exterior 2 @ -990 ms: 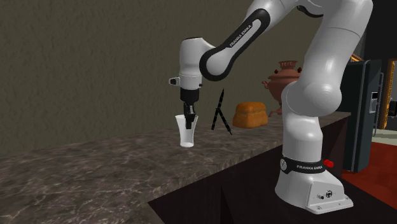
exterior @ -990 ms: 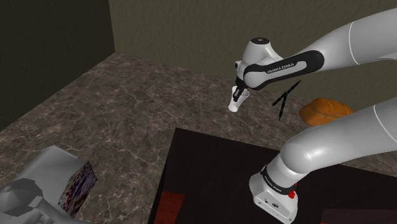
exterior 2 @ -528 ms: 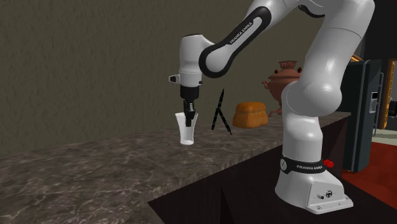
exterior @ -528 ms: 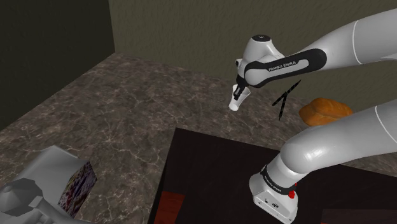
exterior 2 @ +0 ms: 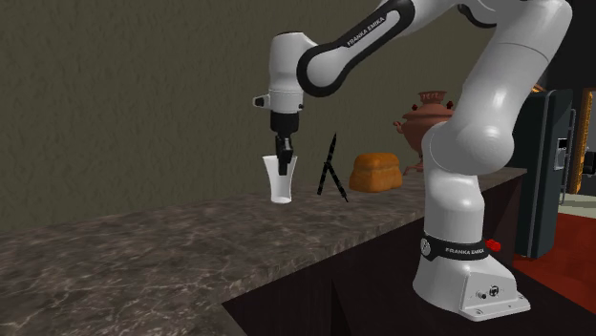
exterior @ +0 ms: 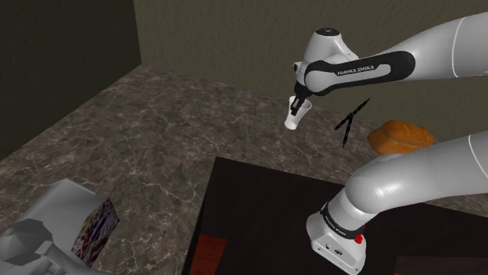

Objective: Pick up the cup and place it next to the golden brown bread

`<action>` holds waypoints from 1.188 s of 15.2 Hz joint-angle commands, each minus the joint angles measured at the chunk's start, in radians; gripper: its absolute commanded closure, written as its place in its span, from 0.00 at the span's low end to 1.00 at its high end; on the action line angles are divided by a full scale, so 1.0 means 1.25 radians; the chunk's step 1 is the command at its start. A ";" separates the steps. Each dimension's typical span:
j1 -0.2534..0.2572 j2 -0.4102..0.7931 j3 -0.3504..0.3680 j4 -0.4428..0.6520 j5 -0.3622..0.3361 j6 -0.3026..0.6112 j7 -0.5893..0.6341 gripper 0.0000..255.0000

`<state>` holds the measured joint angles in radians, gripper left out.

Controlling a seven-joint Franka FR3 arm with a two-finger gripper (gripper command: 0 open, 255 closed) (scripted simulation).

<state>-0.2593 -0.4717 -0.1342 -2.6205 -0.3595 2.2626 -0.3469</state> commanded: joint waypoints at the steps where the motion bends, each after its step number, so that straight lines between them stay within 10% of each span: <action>1: 0.002 -0.012 0.001 0.013 0.006 -0.025 -0.006 1.00; 18: 0.015 -0.067 0.014 0.156 0.042 -0.218 -0.053 1.00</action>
<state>-0.2409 -0.5535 -0.1170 -2.4399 -0.3097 2.0048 -0.4092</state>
